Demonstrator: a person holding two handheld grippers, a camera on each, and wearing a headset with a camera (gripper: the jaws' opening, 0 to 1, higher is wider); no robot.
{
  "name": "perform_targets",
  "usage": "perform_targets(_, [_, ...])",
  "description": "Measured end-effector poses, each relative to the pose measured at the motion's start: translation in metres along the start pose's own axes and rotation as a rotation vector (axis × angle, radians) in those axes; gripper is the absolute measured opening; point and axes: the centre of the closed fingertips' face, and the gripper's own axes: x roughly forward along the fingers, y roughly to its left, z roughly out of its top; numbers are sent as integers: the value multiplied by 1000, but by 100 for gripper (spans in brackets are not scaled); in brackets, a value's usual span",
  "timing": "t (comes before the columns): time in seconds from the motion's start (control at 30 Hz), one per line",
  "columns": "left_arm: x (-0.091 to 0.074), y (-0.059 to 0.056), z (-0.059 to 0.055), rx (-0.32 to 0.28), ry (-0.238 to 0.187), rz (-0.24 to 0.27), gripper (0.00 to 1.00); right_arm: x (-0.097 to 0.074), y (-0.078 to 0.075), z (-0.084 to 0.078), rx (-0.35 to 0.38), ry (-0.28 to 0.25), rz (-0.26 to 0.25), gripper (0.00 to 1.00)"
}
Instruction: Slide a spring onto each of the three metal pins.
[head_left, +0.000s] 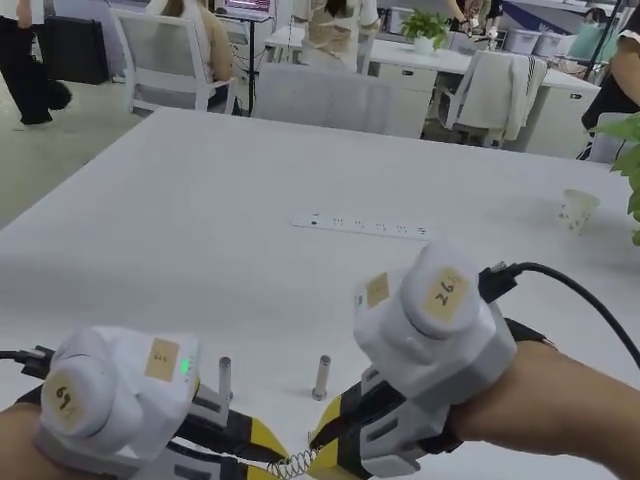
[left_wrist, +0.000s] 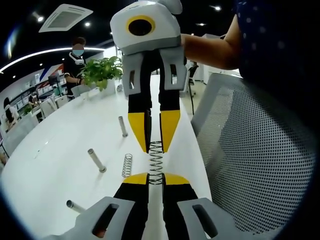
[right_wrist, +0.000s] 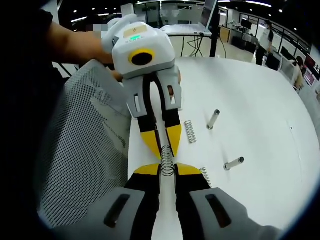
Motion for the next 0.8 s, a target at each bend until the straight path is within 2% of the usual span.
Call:
perform_targets(0.3, [-1, 1, 4, -9, -20, 2, 1, 1, 0, 4, 37, -68, 22, 10])
perform_targets(0.8, [-4, 4, 13, -23, -54, 13, 1, 3, -1, 9, 81, -137, 47, 9])
